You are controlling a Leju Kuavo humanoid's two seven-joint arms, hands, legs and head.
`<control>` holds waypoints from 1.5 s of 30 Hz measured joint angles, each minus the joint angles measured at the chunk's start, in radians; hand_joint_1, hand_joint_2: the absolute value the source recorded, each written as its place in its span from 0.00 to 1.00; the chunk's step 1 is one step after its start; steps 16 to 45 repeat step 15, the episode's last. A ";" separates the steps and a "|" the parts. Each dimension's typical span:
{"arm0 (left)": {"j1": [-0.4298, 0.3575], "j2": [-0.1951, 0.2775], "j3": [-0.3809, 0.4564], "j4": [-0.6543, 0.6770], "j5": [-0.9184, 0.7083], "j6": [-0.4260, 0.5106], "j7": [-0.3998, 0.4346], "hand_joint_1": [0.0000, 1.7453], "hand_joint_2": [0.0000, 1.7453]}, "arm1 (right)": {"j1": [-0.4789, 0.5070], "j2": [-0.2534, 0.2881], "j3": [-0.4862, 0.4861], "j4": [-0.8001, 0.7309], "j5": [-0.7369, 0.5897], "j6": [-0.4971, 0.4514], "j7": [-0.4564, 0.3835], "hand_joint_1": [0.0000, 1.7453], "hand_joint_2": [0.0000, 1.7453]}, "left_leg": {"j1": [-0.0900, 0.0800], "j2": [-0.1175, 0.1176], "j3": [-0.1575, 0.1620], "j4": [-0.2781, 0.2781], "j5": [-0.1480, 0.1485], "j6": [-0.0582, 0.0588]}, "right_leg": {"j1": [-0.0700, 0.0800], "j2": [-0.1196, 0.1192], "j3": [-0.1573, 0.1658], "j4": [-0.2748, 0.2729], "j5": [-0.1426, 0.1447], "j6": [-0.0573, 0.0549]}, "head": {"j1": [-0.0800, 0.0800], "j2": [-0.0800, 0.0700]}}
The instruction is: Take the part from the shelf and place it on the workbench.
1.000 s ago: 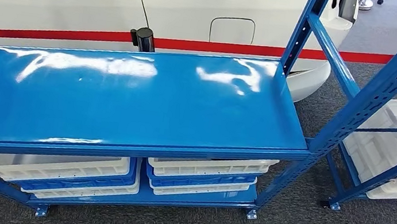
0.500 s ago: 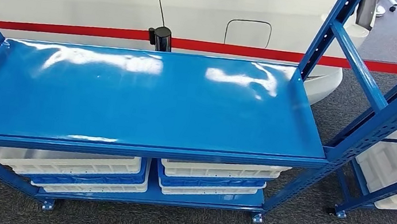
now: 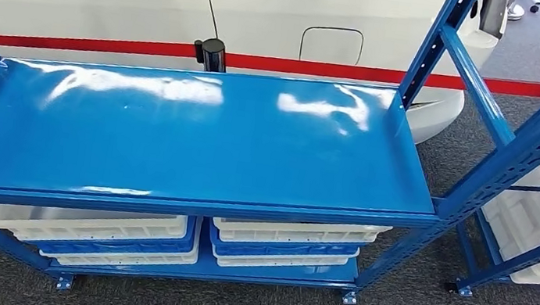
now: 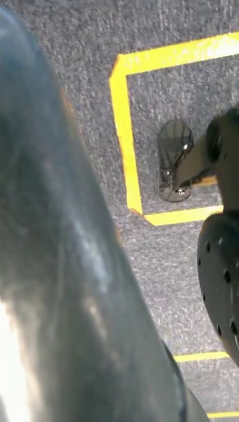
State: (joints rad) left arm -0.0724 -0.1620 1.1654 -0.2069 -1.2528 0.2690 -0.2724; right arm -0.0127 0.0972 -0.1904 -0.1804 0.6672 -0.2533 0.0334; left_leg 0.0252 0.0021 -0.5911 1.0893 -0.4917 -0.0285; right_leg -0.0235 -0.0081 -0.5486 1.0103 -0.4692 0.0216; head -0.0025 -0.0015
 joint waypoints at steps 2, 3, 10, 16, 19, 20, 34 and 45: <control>-0.002 -0.002 0.000 0.000 0.000 0.005 0.000 0.00 0.00 | 0.000 0.000 0.000 0.000 0.000 -0.006 0.000 0.00 0.00 | -0.001 -0.002 0.025 -0.056 0.013 0.005 | 0.007 0.000 -0.003 0.004 -0.007 0.005 | 0.001 0.000; -0.002 -0.002 0.000 0.000 0.000 0.010 0.000 0.00 0.00 | 0.000 -0.001 0.000 0.000 -0.001 -0.012 0.002 0.00 0.00 | -0.003 -0.005 0.025 -0.058 0.014 0.009 | 0.008 -0.001 -0.005 0.005 -0.008 0.004 | 0.003 0.000; -0.001 -0.006 0.001 0.000 0.008 0.024 -0.021 0.00 1.00 | -0.001 0.001 -0.002 0.000 -0.007 -0.036 0.007 0.00 1.00 | -0.016 -0.009 0.020 -0.058 0.016 0.024 | 0.003 -0.001 -0.004 -0.011 0.001 0.013 | 0.004 0.000; -0.001 -0.006 0.001 0.000 0.017 0.009 -0.027 0.00 1.00 | -0.001 0.003 -0.004 0.000 -0.009 -0.034 -0.005 0.00 1.00 | -0.018 -0.008 0.017 -0.057 0.017 0.027 | 0.002 -0.001 0.002 -0.013 0.006 0.023 | 0.003 0.000; -0.001 -0.006 0.001 0.000 0.017 0.009 -0.027 0.00 1.00 | -0.001 0.003 -0.004 0.000 -0.009 -0.034 -0.005 0.00 1.00 | -0.018 -0.008 0.017 -0.057 0.017 0.027 | 0.002 -0.001 0.002 -0.013 0.006 0.023 | 0.003 0.000; -0.001 -0.006 0.001 0.000 0.017 0.009 -0.027 0.00 1.00 | -0.001 0.003 -0.004 0.000 -0.009 -0.034 -0.005 0.00 1.00 | -0.018 -0.008 0.017 -0.057 0.017 0.027 | 0.002 -0.001 0.002 -0.013 0.006 0.023 | 0.003 0.000; -0.001 -0.006 0.001 0.000 0.017 0.009 -0.027 0.00 1.00 | -0.001 0.003 -0.004 0.000 -0.009 -0.034 -0.005 0.00 1.00 | -0.018 -0.008 0.017 -0.057 0.017 0.027 | 0.002 -0.001 0.002 -0.013 0.006 0.023 | 0.003 0.000; -0.001 -0.006 0.001 0.000 0.017 0.009 -0.027 0.00 1.00 | -0.001 0.003 -0.004 0.000 -0.009 -0.034 -0.005 0.00 1.00 | -0.018 -0.008 0.017 -0.057 0.017 0.027 | 0.002 -0.001 0.002 -0.013 0.006 0.023 | 0.003 0.000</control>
